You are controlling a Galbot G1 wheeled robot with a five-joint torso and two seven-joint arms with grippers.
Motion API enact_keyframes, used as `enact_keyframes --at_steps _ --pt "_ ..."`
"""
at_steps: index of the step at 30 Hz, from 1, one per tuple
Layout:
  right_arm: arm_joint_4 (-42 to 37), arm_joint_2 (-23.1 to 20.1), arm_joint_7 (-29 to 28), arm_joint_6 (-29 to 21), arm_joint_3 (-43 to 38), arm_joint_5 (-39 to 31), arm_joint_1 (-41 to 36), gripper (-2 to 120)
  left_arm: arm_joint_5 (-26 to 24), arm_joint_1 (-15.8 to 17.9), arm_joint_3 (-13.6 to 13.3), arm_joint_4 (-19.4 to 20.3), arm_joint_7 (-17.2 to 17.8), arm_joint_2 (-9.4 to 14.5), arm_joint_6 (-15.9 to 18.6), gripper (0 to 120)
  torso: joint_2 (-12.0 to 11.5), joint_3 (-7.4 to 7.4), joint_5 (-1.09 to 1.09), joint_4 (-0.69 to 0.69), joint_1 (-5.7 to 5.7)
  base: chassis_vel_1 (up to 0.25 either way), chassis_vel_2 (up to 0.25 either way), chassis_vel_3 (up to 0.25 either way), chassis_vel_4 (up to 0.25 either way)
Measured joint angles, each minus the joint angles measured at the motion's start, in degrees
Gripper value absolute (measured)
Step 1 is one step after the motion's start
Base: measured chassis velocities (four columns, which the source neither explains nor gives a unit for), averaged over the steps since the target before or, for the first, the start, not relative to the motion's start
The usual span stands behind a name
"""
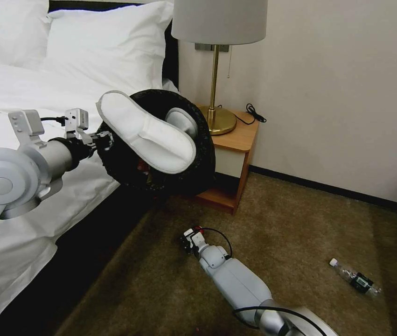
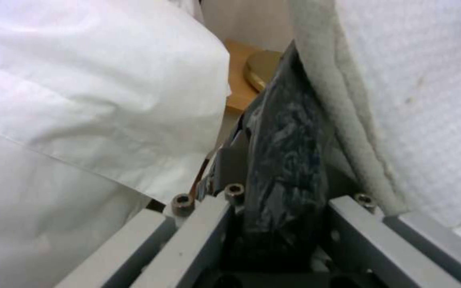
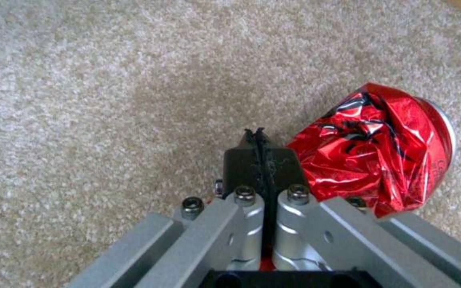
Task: Pick up the trash bin, then pick up the garbage on the floor and place it into the trash bin.
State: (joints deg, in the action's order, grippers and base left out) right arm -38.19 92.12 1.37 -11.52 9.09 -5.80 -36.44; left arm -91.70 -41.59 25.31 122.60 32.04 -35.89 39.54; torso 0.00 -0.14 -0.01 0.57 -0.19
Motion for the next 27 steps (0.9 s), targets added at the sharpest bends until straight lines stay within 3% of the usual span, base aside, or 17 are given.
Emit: enact_keyframes --at_steps 11,20,24,27 --pt "-0.98 0.01 -0.49 -0.59 -0.77 -0.34 -0.31 0 -0.78 -0.06 0.8 0.24 -0.06 1.05 0.01 1 0.0 0.0 0.01 0.0 0.0 0.0 0.0 0.0 0.0" --pt "-8.65 0.02 -2.85 -5.33 -0.03 -6.83 -0.72 0 -1.58 -0.75 1.87 0.51 -0.03 1.34 0.31 1 0.0 0.01 0.01 0.0 0.01 0.0 0.0 0.0 0.0" --pt "-13.54 -0.39 1.72 -7.26 0.17 -5.72 -0.71 0 -1.64 -1.44 2.55 0.8 -0.32 1.37 0.5 1 0.0 0.01 0.03 -0.01 0.01 0.0 0.0 0.0 0.0" --pt "-16.94 -3.53 6.12 -8.4 0.43 -4.24 -0.86 0 -1.58 -2.08 3.2 0.98 -0.5 1.39 0.57 1 0.0 0.01 -0.01 -0.03 0.01 0.0 0.0 0.0 0.0"
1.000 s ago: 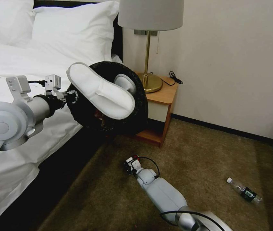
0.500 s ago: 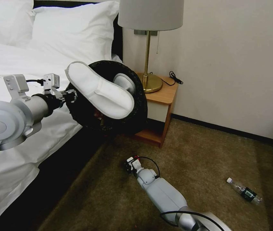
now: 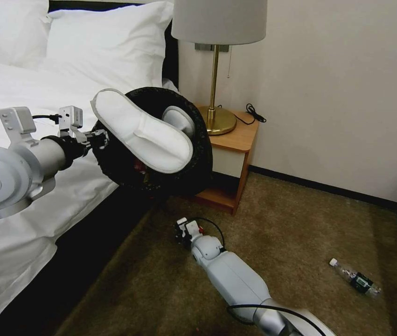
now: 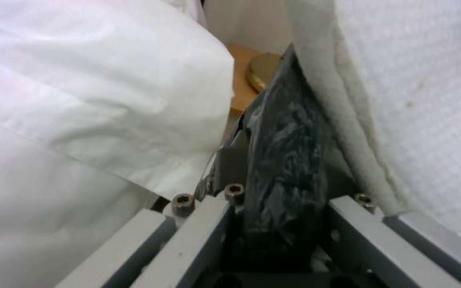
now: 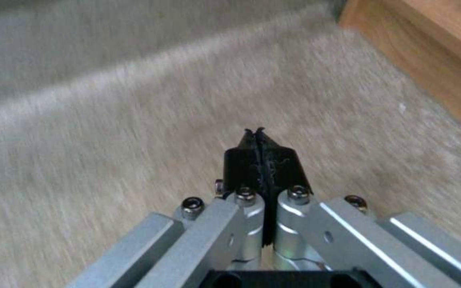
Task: Pick up the trash bin, then pick up the garbage on the floor and place it into the trash bin.
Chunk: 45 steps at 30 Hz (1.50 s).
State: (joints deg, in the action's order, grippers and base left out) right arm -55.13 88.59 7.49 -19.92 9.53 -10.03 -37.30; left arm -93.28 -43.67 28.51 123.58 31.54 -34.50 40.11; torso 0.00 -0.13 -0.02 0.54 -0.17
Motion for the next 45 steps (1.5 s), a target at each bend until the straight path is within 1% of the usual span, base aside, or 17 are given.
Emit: enact_keyframes --at_steps 3,4,7,9,12,14,15,16,19,20,21,23,24,26,27,29,45 --pt "-2.68 -2.51 1.66 -1.33 0.16 0.25 -0.49 2 -0.02 -0.66 0.32 0.41 -0.16 0.02 0.04 1 0.0 -0.01 0.02 0.07 -0.01 0.0 0.0 0.0 0.0" --pt "-4.13 -3.85 2.12 -2.14 0.46 0.24 -0.77 8 -0.02 -0.92 0.54 0.55 -0.23 0.11 0.05 1 0.0 -0.01 0.02 0.06 0.0 0.0 0.0 0.0 0.0" --pt "-5.06 -4.92 2.67 -2.65 0.86 0.24 -1.02 13 -0.02 -1.11 0.79 0.61 -0.22 0.19 0.05 1 0.0 -0.01 0.02 0.03 0.0 0.0 0.0 0.0 0.0" --pt "-7.14 -7.06 3.77 -3.29 1.93 0.27 -1.58 25 -0.12 -1.65 1.4 0.87 -0.24 0.48 0.08 1 0.0 0.0 0.03 0.02 0.0 0.0 0.0 0.0 0.0" --pt "-8.23 -8.09 4.61 -3.64 2.3 0.51 -1.96 31 -0.13 -1.95 1.74 0.9 -0.34 0.63 0.13 1 0.0 0.0 0.03 0.03 0.0 0.0 0.0 0.0 0.0" --pt "-9.58 -9.46 5.49 -3.79 2.71 0.95 -2.54 42 -0.14 -2.34 2.0 0.88 -0.47 0.66 0.24 1 0.0 -0.01 0.03 0.02 0.0 0.0 0.0 0.0 0.0" --pt "-9.58 -9.46 5.49 -3.79 2.71 0.95 -2.54 42 -0.14 -2.34 2.0 0.88 -0.47 0.66 0.24 1 0.0 -0.01 0.03 0.02 0.0 0.0 0.0 0.0 0.0" --pt "-9.94 -10.11 6.12 -3.63 2.77 1.32 -2.94 48 -0.14 -2.43 2.01 0.87 -0.5 0.66 0.3 1 0.0 0.0 0.02 0.02 0.0 0.0 0.0 0.0 0.0" --pt "-9.99 -11.05 7.51 -1.8 2.63 1.94 -3.72 58 -0.09 -2.48 1.84 0.86 -0.54 0.47 0.36 1 0.0 -0.01 0.03 0.03 0.0 0.0 0.0 0.0 0.0" --pt "-9.98 -11.41 8.73 -0.37 2.32 2.25 -4.13 65 -0.08 -2.49 1.52 0.86 -0.56 0.34 0.38 1 0.0 -0.01 0.03 0.03 0.0 0.0 0.0 0.0 0.0" --pt "-9.98 -11.41 8.73 -0.37 2.32 2.25 -4.13 65 -0.08 -2.49 1.52 0.86 -0.56 0.34 0.38 1 0.0 -0.01 0.03 0.03 0.0 0.0 0.0 0.0 0.0" --pt "-9.24 -11.93 11.49 3.16 1.46 3.53 -4.9 76 -0.01 -2.33 0.81 0.87 -0.62 0.15 0.39 1 0.0 -0.01 0.02 0.03 0.0 0.0 0.0 0.0 0.0" --pt "-9.24 -11.93 11.49 3.16 1.46 3.53 -4.9 76 -0.01 -2.33 0.81 0.87 -0.62 0.15 0.39 1 0.0 -0.01 0.02 0.03 0.0 0.0 0.0 0.0 0.0" --pt "-8.34 -12.17 14.53 5.93 0.32 6.3 -5.36 88 0.01 -2.2 0.52 1.05 -0.84 0.18 0.39 1 0.0 -0.01 0.02 0.03 -0.01 0.0 0.0 0.0 0.0" --pt "-8.34 -12.17 14.53 5.93 0.32 6.3 -5.36 88 0.01 -2.2 0.52 1.05 -0.84 0.18 0.39 1 0.0 -0.01 0.02 0.03 -0.01 0.0 0.0 0.0 0.0" --pt "-7.8 -12.4 17.09 8.31 -0.32 9.16 -5.57 97 0.01 -2.3 0.42 1.14 -0.97 0.25 0.39 1 0.0 -0.01 0.02 0.03 0.0 0.0 0.0 0.0 0.0" --pt "-2.12 -10.11 18.42 10.28 -2.12 15.35 -5.63 100 0.13 -2.76 0.28 1.4 -1.18 0.37 0.27 1 0.0 -0.01 0.02 0.03 -0.01 0.0 0.0 0.0 0.0"
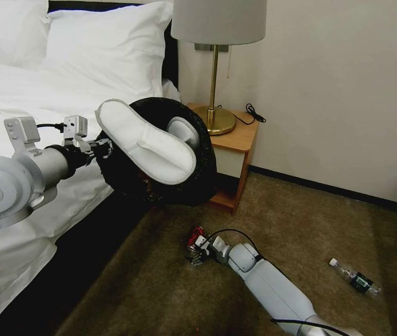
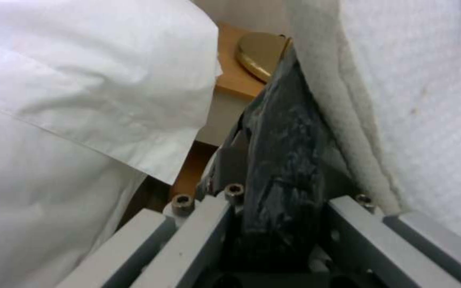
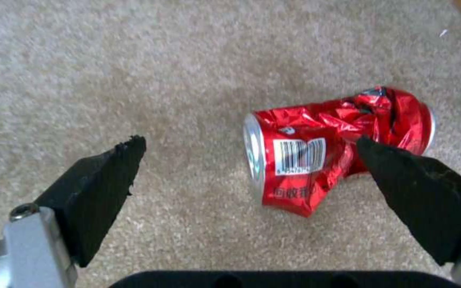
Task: Pick up the trash bin, then pick up the garbage on the floor and place it into the trash bin.
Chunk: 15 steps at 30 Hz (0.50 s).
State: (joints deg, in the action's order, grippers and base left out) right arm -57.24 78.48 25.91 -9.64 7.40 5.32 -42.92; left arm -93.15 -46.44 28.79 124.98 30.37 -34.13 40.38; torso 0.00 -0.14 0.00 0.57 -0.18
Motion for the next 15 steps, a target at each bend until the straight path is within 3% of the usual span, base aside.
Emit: enact_keyframes --at_steps 15 --pt "5.73 3.61 -1.17 0.7 -2.1 3.87 1.82 98 0.1 0.0 -0.02 -0.08 -0.15 0.49 -0.19 1 0.0 0.0 0.0 0.0 0.0 0.0 0.0 0.0 0.0"
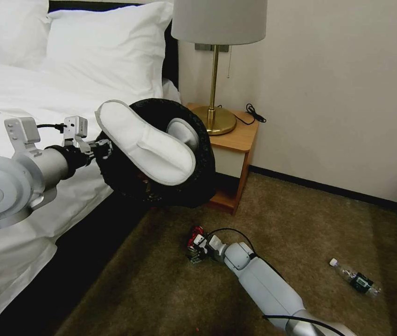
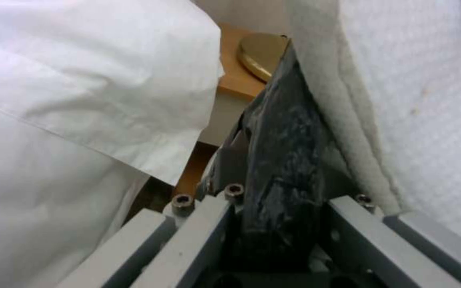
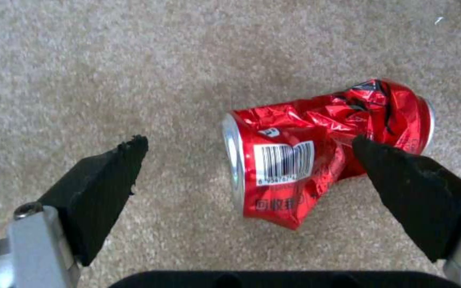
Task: Pick up the trash bin, then pick up the garbage on the floor and place it into the trash bin.
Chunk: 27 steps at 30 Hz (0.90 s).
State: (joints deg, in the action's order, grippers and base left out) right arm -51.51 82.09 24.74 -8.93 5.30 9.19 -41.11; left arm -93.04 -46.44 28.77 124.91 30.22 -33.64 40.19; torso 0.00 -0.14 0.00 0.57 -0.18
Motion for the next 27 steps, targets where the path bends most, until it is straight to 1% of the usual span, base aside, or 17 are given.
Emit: enact_keyframes --at_steps 4,6,7,12,13,14,15,20,21,22,23,25,26,27 --pt "0.18 0.24 -0.28 -0.53 0.02 -0.61 0.02 97 -0.04 0.01 0.12 0.0 -0.01 0.16 -0.04 1 0.0 0.0 0.0 0.0 0.0 0.0 0.0 0.0 0.0" --pt "0.45 0.41 -0.37 -0.63 0.05 -0.57 0.04 94 -0.05 0.01 0.14 0.06 -0.02 0.25 -0.1 1 0.0 0.0 0.0 0.0 0.0 0.0 0.0 0.0 0.0" --pt "0.74 0.55 -0.42 -0.64 0.05 -0.42 0.08 90 -0.06 -0.01 0.16 0.16 -0.02 0.31 -0.15 1 0.0 0.0 0.0 -0.01 0.0 0.0 0.0 0.0 0.0" --pt "1.86 1.2 -0.59 -0.56 -0.39 0.57 0.18 85 -0.27 -0.14 0.27 0.58 -0.02 0.7 -0.23 1 0.0 0.0 0.0 0.0 0.0 0.0 0.0 0.0 0.0" --pt "2.4 1.56 -0.83 -0.48 -0.55 0.94 0.34 82 -0.41 -0.14 0.38 0.69 0.0 0.89 -0.28 1 0.0 0.0 0.0 0.0 0.0 0.0 0.0 0.0 0.0" --pt "2.4 1.56 -0.83 -0.48 -0.55 0.94 0.34 82 -0.41 -0.14 0.38 0.69 0.0 0.89 -0.28 1 0.0 0.0 0.0 0.0 0.0 0.0 0.0 0.0 0.0" --pt "3.08 1.97 -1.01 -0.19 -0.88 1.53 0.58 77 -0.57 -0.14 0.5 0.77 0.03 1.06 -0.38 1 0.0 0.0 0.0 0.0 0.0 0.0 0.0 0.0 0.0" --pt "4.38 2.53 -1.65 0.4 -1.81 2.99 0.94 71 -0.73 -0.24 0.57 1.08 0.11 1.21 -0.48 1 0.0 0.0 0.0 0.0 0.0 0.0 0.0 0.0 0.0" --pt "4.59 2.66 -1.9 0.46 -2.0 3.1 1.01 68 -0.73 -0.24 0.58 1.08 0.11 1.21 -0.54 1 0.0 0.0 0.0 0.0 0.0 0.0 0.0 0.0 0.0" --pt "4.79 2.83 -2.11 0.51 -2.17 3.3 1.1 62 -0.71 -0.21 0.53 1.04 0.11 1.15 -0.59 1 0.0 0.0 0.0 0.0 0.0 0.0 0.0 0.0 0.0" --pt "4.79 2.83 -2.11 0.51 -2.17 3.3 1.1 62 -0.71 -0.21 0.53 1.04 0.11 1.15 -0.59 1 0.0 0.0 0.0 0.0 0.0 0.0 0.0 0.0 0.0" --pt "5.37 3.48 -2.59 0.55 -2.45 3.61 1.29 54 -0.67 -0.06 0.32 1.02 0.11 1.0 -0.63 1 0.0 0.0 0.0 0.0 0.0 0.0 0.0 0.0 0.0" --pt "5.37 3.48 -2.59 0.55 -2.45 3.61 1.29 54 -0.67 -0.06 0.32 1.02 0.11 1.0 -0.63 1 0.0 0.0 0.0 0.0 0.0 0.0 0.0 0.0 0.0" --pt "5.75 3.9 -3.27 0.57 -2.6 3.87 1.35 47 -0.63 -0.07 0.31 1.01 0.09 1.0 -0.64 1 0.0 0.0 0.0 0.0 0.0 0.0 0.0 0.0 0.0"
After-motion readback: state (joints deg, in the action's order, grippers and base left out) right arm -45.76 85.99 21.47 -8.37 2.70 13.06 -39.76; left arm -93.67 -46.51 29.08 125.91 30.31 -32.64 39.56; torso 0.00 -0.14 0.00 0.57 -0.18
